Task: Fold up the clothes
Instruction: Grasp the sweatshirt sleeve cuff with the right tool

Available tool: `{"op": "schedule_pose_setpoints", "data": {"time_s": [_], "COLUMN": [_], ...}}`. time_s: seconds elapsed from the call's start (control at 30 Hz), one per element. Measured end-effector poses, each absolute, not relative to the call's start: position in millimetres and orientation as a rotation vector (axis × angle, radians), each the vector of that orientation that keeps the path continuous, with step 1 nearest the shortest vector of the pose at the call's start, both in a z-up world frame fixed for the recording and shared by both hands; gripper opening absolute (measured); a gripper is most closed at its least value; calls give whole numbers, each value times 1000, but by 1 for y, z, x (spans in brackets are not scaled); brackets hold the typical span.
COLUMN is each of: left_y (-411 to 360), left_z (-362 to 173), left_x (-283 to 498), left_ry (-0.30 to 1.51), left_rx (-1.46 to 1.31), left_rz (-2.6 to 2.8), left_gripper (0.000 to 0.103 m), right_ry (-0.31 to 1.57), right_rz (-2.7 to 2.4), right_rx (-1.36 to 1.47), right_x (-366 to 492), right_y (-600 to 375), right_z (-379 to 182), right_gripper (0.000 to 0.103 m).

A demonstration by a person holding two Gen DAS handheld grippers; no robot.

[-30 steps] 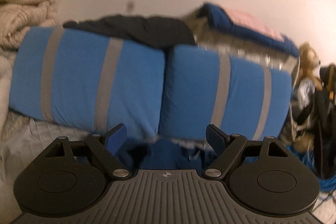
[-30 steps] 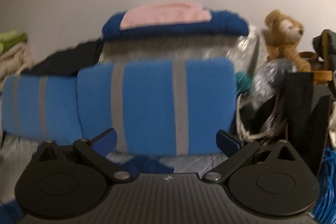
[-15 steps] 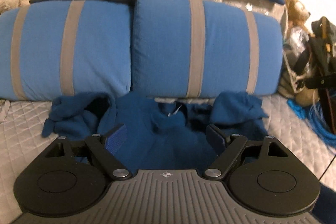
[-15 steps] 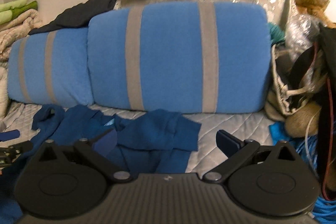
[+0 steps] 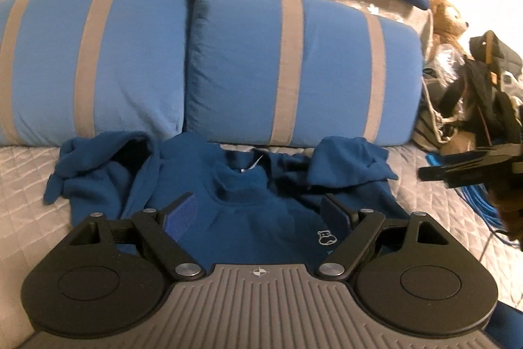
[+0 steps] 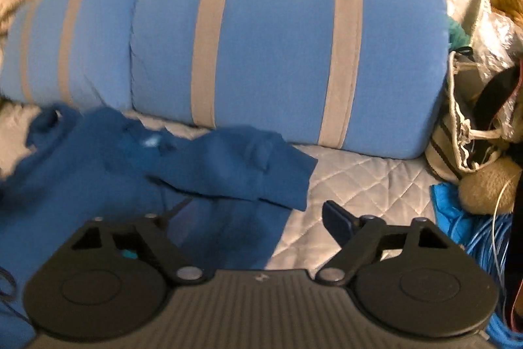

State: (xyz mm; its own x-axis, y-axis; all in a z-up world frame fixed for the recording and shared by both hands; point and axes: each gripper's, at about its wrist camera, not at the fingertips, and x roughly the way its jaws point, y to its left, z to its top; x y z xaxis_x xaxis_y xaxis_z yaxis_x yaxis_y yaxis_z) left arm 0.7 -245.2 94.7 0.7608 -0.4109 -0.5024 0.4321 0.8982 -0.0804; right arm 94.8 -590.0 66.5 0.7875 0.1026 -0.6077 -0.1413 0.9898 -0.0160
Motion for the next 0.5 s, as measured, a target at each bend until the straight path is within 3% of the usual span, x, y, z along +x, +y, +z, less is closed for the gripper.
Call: {"op": "schedule_pose_setpoints", "data": {"time_s": [0.13,0.5], "left_y": [-249,-250], "left_z": [92,87], "left_x": [-1,5], "left_ry": [539,586], "left_rx": [73,44], "left_rz": [-460,-480], "left_gripper": [83,83], "right_ry": [684,754], "right_rz": [130,114], "right_rx": [-26,649], "right_x": [114,161], "right_y": [-591,-628], "right_z": [50,-7], "right_gripper": [81,66]}}
